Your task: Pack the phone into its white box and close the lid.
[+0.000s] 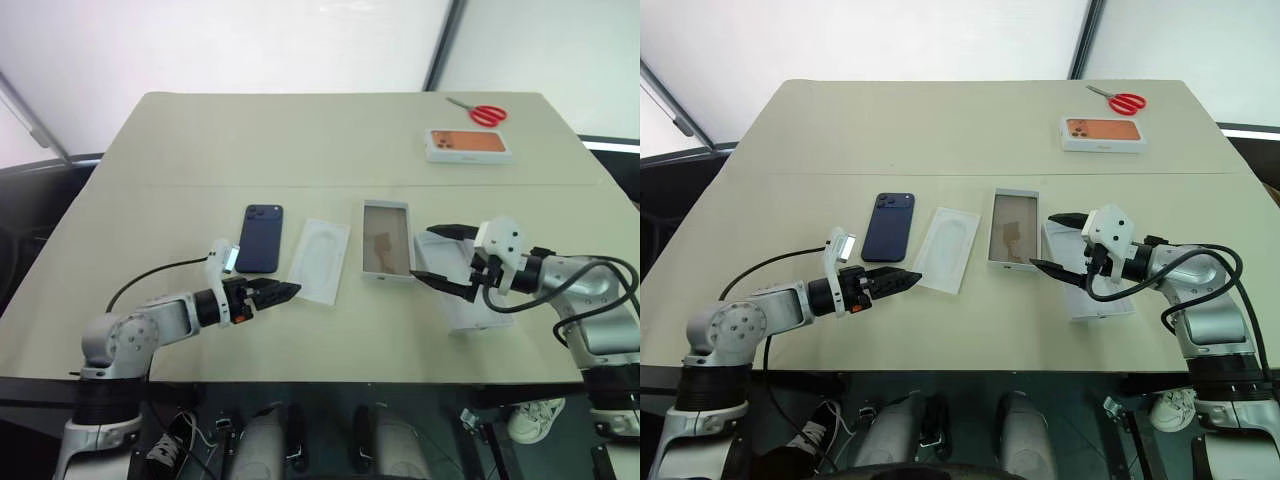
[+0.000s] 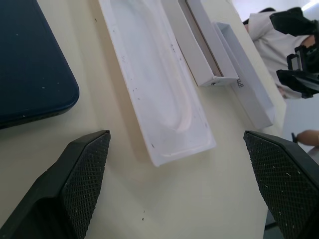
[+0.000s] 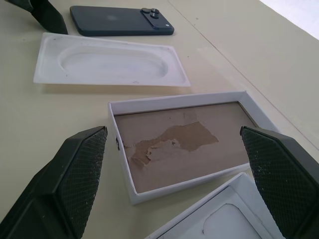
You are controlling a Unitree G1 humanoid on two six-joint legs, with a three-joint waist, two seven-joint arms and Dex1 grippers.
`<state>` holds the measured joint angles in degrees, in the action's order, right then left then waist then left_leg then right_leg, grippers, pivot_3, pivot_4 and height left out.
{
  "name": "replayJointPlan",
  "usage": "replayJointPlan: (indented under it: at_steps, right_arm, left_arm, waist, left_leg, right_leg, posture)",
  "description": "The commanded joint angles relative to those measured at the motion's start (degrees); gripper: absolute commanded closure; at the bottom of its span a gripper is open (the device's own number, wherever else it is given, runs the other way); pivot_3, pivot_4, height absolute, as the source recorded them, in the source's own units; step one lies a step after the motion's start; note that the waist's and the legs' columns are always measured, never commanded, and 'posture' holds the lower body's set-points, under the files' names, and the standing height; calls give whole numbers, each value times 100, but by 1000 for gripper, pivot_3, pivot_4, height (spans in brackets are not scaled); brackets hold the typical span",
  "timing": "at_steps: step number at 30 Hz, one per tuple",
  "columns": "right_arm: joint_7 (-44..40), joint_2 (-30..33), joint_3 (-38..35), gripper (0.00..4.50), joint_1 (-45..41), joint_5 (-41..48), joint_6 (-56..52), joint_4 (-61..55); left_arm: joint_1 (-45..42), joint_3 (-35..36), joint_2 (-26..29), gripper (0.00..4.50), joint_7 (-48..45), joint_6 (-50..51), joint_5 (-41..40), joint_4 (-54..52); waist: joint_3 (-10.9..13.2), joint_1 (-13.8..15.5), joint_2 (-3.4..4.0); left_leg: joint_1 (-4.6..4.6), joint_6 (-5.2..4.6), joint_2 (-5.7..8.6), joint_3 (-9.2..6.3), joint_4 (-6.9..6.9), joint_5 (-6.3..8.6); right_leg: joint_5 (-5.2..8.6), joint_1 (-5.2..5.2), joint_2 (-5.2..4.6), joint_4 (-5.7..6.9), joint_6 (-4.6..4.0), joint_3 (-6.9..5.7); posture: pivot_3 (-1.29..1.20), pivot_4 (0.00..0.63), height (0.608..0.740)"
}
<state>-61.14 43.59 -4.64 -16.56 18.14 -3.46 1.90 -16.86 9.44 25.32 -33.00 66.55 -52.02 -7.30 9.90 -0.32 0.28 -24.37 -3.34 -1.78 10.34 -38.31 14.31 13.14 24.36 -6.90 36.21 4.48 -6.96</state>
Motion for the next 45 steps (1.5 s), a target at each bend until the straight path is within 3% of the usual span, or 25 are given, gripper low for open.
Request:
replayJointPlan:
  at_steps: [1, 10, 17, 23, 34, 45]
  right_arm:
    - [67, -38, -17, 46, -33, -25, 82, -214]
    - [164, -134, 65, 46, -125, -100, 147, -186]
    - [187, -177, 90, 46, -139, -129, 166, -140]
    - [197, -206, 95, 46, -224, -149, 174, -83]
    - [220, -287, 128, 46, -305, -184, 189, -34]
    - [289, -397, 209, 46, -439, -243, 206, -28]
  left_arm:
    - [9, -197, -95, 0, -4, 281, -68, 94]
    - [-185, 321, -699, 0, 364, 1059, -653, 642]
    - [-433, 291, -641, 0, 464, 923, -452, 667]
    - [-279, -192, -82, 0, -61, 1144, -452, 249]
    - [-964, -33, 338, 0, -347, 536, -8, 1296]
    - [-1630, -375, -152, 0, -428, 83, 649, 2321]
  waist:
    - [0, -4, 0]
    - [-1, -6, -1]
    - [-1, 9, -1]
    - [-1, -42, -1]
    - [-1, -41, -2]
    - [-1, 19, -2]
  left_leg:
    - [0, -1, 0, 0, 0, 0]
    - [0, -3, 1, -1, 0, 0]
    - [0, -3, 1, -2, -1, 0]
    - [0, -2, -1, -2, 2, 1]
    - [-1, 10, -2, -2, 3, 7]
    - [-2, 13, 4, -3, 3, 9]
  right_leg:
    - [0, 0, -1, 0, 0, 0]
    - [0, -2, -1, -1, 1, -1]
    - [0, -3, 1, -1, 1, -2]
    - [0, 0, 3, -1, 1, -1]
    - [0, 4, 1, -2, 0, -1]
    - [0, 2, -8, -2, -1, -3]
  posture:
    - [0, 150, 738]
    - [0, 150, 738]
    - [0, 150, 738]
    - [0, 150, 738]
    - [0, 150, 738]
    - [0, 150, 738]
